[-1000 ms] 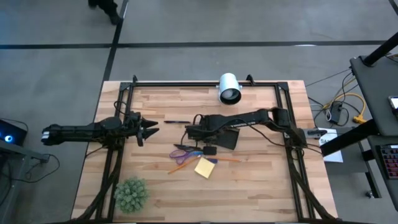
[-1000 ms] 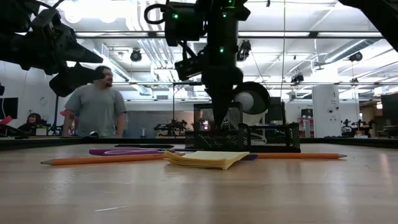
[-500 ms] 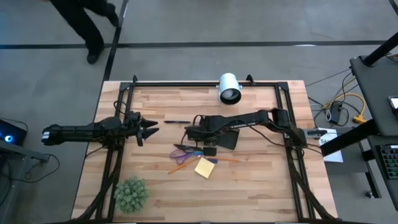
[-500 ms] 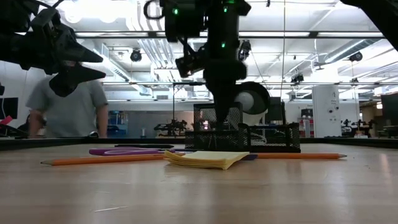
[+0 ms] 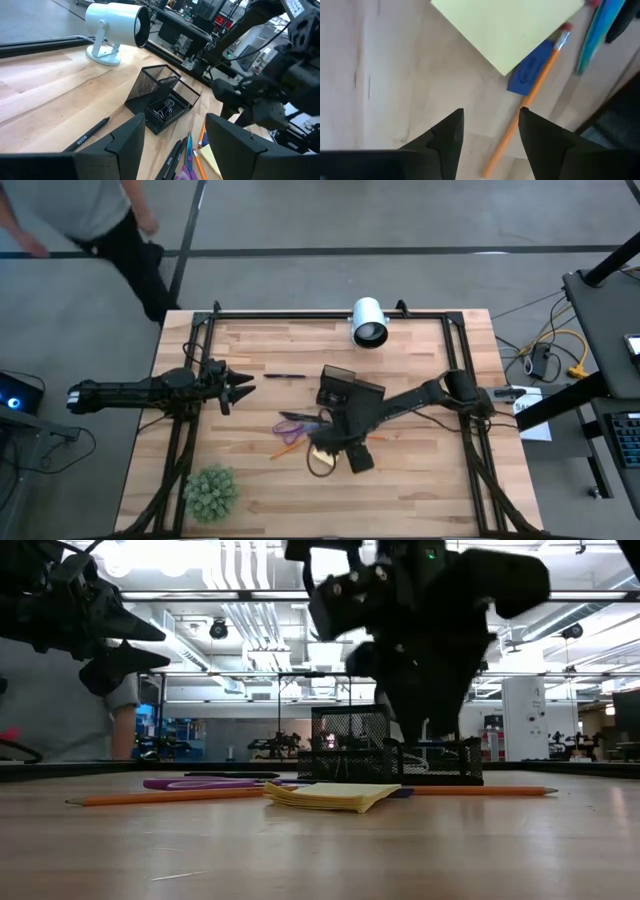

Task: Pick and place office supplies into organizer
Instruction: Put the blue eraser into the black mesh organizer

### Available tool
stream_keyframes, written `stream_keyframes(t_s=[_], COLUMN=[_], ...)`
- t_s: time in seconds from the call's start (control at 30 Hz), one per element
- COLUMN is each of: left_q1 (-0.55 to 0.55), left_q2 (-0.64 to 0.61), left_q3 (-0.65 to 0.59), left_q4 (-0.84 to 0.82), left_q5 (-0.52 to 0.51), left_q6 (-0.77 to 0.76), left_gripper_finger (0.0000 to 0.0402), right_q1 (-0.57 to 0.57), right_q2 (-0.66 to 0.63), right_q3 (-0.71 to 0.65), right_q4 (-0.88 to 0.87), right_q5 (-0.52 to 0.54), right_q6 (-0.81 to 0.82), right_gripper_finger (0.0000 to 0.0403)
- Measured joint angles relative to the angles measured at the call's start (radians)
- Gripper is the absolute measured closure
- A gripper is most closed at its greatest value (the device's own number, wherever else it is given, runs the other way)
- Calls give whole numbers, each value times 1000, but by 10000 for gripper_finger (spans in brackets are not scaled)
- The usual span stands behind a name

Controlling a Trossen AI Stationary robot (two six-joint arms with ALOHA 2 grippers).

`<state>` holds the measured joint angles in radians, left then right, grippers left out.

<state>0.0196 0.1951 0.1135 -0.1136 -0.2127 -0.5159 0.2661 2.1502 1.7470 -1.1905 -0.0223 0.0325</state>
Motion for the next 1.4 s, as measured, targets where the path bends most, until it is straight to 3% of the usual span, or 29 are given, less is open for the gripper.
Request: stream_keyframes(t_s=[0.43,0.6,1.17,1.4], left_q1=[0,0,0,0], left_q2=[-2,-2,-2,-3], left_q3=[-1,-1,-1,0], left_q4=[0,0,0,0], left_q5=[0,0,0,0], left_q6=[0,0,0,0], left_gripper_finger=[207,207,207,207], right_q1=[-25,-52,-20,3], right_q2=[0,0,0,8], right_q3=[-121,-149,-93,-116], right_q4=[119,147,146,143], right_q5=[17,-50,-31,-84], right_q6=[215,252,391,409], right_gripper_finger=[232,230,234,234])
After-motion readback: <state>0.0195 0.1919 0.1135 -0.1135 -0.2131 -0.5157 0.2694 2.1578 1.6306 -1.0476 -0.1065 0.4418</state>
